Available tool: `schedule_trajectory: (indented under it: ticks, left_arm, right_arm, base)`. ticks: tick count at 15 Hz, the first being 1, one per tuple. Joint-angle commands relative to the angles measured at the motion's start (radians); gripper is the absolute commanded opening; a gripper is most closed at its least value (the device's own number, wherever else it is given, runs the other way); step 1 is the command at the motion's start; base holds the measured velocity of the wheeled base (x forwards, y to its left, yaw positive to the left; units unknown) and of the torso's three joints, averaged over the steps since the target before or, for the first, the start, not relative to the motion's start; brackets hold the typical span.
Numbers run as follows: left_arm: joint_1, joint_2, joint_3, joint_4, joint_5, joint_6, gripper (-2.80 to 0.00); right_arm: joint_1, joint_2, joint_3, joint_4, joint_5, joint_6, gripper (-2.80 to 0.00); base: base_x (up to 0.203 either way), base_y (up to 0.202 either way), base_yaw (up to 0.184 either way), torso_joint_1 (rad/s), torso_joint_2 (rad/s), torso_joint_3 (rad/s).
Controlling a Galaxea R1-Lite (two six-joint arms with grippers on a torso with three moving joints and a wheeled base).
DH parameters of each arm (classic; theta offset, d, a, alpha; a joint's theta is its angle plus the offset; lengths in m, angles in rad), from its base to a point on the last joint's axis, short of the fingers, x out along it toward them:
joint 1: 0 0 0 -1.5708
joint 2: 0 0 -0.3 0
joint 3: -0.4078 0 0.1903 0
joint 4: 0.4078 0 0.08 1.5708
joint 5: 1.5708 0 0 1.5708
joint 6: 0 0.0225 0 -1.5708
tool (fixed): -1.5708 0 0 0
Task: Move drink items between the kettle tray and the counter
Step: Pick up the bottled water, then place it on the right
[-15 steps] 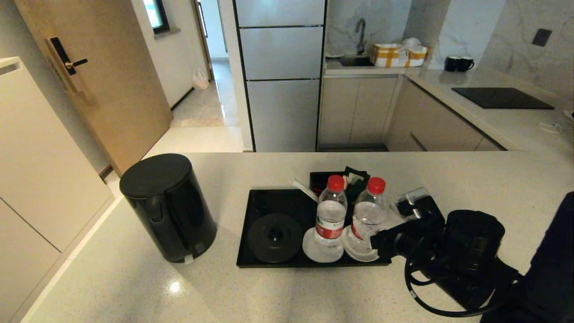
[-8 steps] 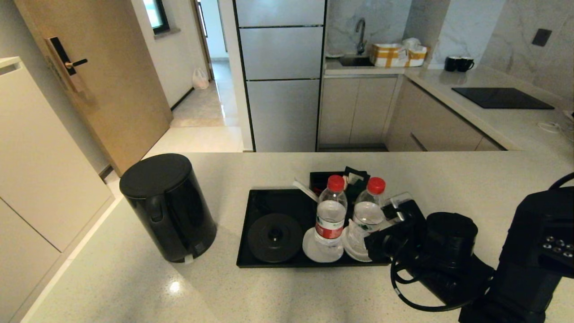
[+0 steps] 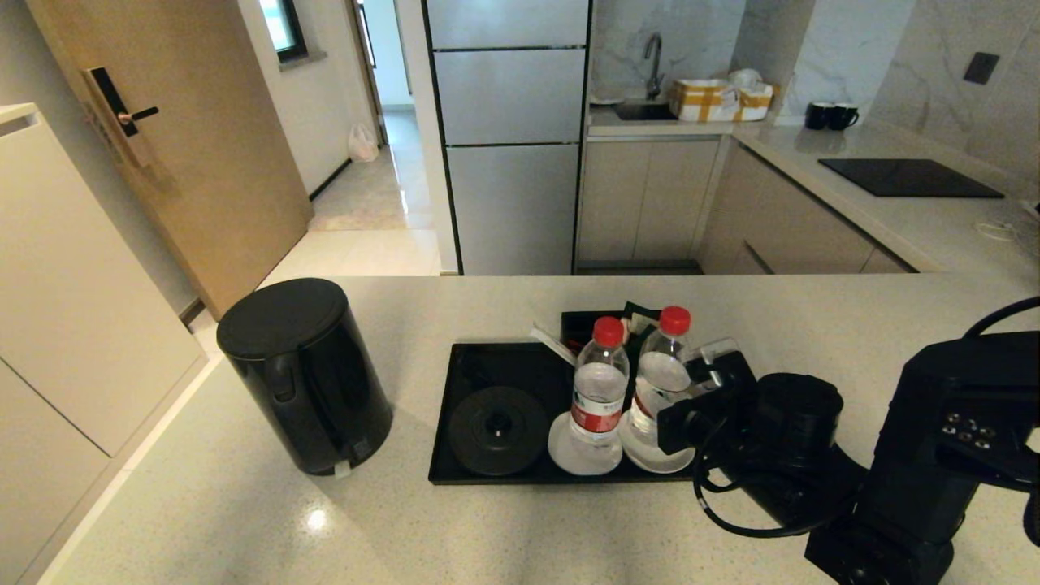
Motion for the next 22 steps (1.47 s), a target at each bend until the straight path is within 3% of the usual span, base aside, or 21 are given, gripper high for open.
schedule_trajectory:
  ticks: [1, 11, 18, 22]
  left_arm:
    - [0.000, 0.001, 0.000, 0.001, 0.001, 0.003, -2.80]
    - [0.000, 0.001, 0.000, 0.001, 0.001, 0.002, -2.80]
    - [0.000, 0.001, 0.000, 0.001, 0.003, 0.003, -2.80]
    - [0.000, 0.001, 0.000, 0.001, 0.003, 0.003, -2.80]
  right_arm:
    - [0.000, -0.013, 0.009, -0.006, -0.003, -0.001, -2.80]
    - [-0.010, -0.183, 0.012, 0.014, -0.027, -0.012, -2.80]
    - [-0.247, -0.271, 0.024, 0.083, -0.023, -0.029, -2.80]
    - [-0.317, -0.195, 0.056, 0.071, -0.016, -0.017, -2.80]
  base:
    - [0.000, 0.000, 0.000, 0.000, 0.00, 0.000]
    - [0.000, 0.000, 0.000, 0.000, 0.00, 0.000]
    - [0.000, 0.000, 0.000, 0.000, 0.00, 0.000]
    - [0.000, 0.000, 0.000, 0.000, 0.00, 0.000]
